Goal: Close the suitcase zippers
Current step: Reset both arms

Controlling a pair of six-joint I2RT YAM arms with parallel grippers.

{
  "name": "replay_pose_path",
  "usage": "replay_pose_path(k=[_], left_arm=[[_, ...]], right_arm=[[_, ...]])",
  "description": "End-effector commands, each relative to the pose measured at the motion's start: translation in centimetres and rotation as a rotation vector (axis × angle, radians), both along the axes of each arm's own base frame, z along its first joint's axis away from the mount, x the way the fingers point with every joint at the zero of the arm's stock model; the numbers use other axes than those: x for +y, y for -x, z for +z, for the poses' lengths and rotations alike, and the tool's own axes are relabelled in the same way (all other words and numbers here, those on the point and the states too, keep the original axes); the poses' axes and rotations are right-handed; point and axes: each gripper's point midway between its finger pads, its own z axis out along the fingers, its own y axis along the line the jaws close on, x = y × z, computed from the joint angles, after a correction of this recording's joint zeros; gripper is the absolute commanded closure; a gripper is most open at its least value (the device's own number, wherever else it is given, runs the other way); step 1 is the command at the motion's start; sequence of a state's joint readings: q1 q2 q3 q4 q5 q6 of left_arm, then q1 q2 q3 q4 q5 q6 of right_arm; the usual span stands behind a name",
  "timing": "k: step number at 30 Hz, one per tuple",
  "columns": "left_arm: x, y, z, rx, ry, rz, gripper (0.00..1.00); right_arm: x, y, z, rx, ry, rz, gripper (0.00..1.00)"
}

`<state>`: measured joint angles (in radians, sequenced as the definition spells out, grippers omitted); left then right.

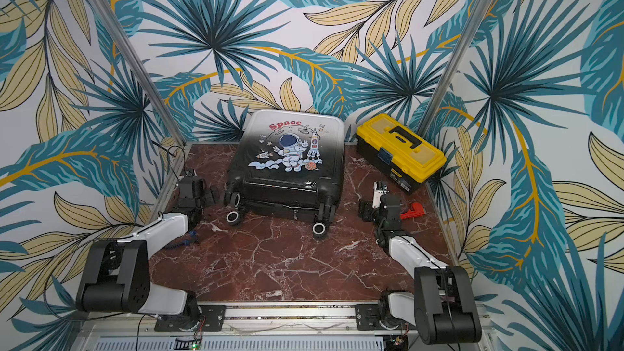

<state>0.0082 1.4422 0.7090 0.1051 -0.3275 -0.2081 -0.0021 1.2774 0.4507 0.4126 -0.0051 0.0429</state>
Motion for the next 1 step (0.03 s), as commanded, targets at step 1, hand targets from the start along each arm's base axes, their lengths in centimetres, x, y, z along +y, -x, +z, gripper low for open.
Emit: replay_pose_path(k=[1], left_arm=[[-0.30, -1.25, 1.35, -0.067, -0.024, -0.048, 0.01]], right_arm=[[-0.74, -1.39, 2.39, -0.137, 0.043, -0.023, 0.18]])
